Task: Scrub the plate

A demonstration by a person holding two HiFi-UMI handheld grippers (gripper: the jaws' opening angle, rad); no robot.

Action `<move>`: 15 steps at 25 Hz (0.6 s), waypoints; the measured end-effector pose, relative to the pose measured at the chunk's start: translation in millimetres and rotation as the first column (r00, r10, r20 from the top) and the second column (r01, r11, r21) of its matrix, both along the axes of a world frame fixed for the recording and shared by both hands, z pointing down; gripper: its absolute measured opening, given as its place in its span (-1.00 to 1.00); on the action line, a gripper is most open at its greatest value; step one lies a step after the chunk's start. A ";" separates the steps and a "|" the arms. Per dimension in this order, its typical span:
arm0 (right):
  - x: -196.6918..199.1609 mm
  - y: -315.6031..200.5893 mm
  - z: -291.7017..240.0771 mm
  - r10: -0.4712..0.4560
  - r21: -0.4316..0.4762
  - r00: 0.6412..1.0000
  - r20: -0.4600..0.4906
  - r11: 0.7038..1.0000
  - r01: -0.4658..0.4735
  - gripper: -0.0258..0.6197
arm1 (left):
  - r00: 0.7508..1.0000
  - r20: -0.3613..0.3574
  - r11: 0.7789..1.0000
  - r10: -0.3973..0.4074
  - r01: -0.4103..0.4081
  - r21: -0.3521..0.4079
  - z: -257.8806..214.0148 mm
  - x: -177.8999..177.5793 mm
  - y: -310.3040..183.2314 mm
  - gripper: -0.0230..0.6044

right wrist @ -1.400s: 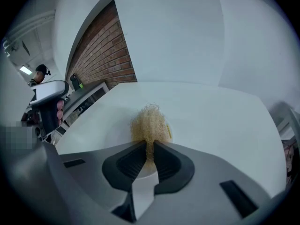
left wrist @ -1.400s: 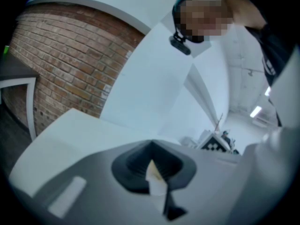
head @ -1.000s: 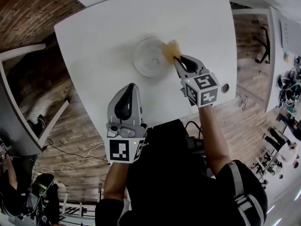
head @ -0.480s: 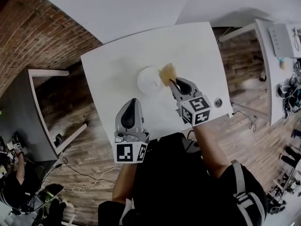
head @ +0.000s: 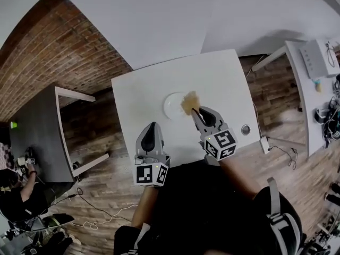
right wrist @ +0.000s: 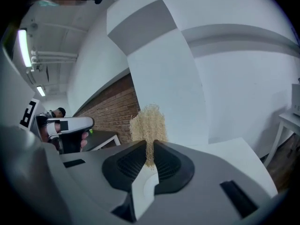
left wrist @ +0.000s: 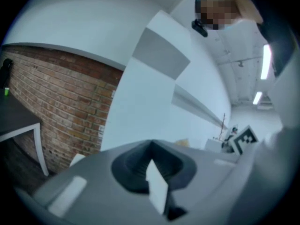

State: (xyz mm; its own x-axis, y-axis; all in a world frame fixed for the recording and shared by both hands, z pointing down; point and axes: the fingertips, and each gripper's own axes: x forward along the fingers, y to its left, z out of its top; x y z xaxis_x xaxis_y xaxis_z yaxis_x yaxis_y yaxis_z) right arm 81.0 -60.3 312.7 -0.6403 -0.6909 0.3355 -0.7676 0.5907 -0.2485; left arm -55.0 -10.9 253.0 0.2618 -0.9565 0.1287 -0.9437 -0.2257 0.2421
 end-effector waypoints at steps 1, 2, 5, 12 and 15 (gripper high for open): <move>-2.8 3.7 -5.6 -0.010 0.021 1.000 0.004 1.000 0.010 -0.79 | 1.000 0.005 1.000 -0.001 0.001 0.011 -4.4 -1.2 0.6 -0.92; -5.3 7.6 -10.2 -0.021 0.039 1.000 0.007 0.999 0.021 -0.79 | 1.000 0.008 1.000 -0.001 0.000 0.019 -7.5 -1.4 1.6 -0.92; -9.6 18.6 -17.8 -0.049 0.066 0.999 0.015 0.997 0.048 -0.79 | 1.000 0.009 1.000 0.007 -0.007 0.024 -8.6 3.6 6.6 -0.92; -8.9 30.9 -19.4 -0.069 0.069 0.997 0.018 0.995 0.067 -0.79 | 0.999 0.021 0.999 0.037 -0.037 0.010 -4.9 18.4 11.8 -0.92; -9.6 27.6 -20.9 -0.074 0.074 0.997 0.016 0.995 0.073 -0.79 | 0.999 0.024 0.999 0.039 -0.039 0.017 -6.3 18.9 8.8 -0.92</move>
